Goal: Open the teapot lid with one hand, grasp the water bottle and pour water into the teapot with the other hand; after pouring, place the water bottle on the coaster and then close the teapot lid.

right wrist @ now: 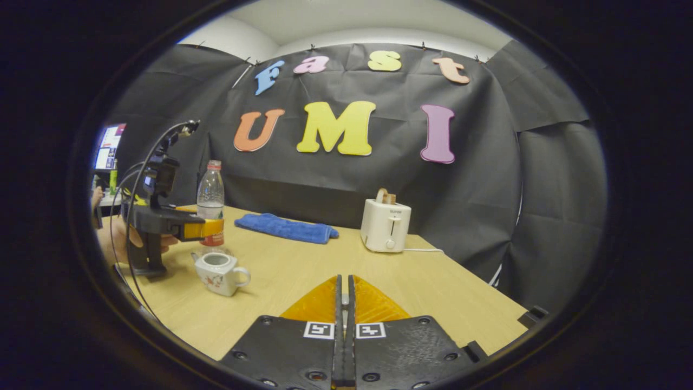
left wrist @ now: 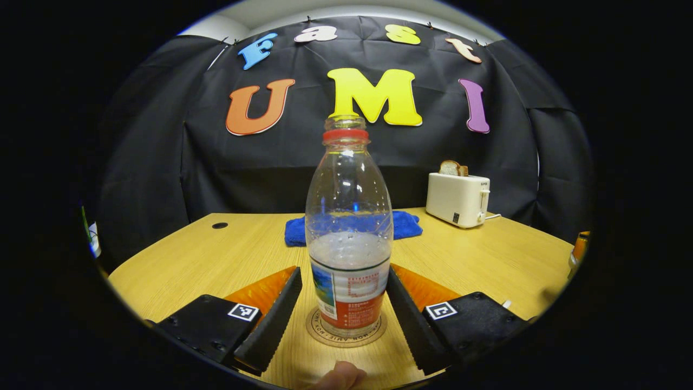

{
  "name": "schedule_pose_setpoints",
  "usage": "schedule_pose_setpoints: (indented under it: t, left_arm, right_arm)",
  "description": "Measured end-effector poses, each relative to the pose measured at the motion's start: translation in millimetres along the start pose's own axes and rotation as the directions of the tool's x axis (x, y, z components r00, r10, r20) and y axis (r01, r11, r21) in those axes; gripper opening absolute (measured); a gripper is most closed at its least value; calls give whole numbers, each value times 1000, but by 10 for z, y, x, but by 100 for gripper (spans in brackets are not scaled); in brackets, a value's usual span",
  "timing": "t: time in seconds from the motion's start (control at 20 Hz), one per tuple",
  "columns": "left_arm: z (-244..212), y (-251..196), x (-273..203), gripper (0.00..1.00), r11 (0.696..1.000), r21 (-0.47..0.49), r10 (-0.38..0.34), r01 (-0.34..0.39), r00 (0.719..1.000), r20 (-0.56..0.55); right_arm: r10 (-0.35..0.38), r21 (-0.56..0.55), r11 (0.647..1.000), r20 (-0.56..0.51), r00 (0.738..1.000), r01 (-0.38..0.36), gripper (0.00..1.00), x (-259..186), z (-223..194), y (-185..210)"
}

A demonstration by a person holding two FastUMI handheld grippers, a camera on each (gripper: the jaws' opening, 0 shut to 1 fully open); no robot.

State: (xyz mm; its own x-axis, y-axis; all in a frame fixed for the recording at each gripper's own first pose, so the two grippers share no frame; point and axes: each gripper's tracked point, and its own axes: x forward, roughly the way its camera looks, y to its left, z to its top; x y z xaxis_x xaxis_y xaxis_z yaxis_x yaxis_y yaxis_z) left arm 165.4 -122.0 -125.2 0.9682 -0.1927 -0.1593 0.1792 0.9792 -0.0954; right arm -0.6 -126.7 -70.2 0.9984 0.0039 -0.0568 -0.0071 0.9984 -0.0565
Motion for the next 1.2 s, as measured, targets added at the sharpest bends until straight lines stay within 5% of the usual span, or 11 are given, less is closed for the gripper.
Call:
schedule_pose_setpoints:
  t: [0.4,0.8,1.2]
  left_arm:
    - [-90,157,-461,96,997,-70,-16,18,1000,22]
    - [141,595,-946,95,988,-149,53,-46,998,41]
    - [573,868,-1571,96,996,-37,85,-82,992,96]
  right_arm:
    - [104,46,994,-19,994,-103,0,70,167,570]
    - [251,92,965,-31,967,-247,0,268,235,1336]
    - [334,118,938,-61,940,-326,1,517,180,1764]
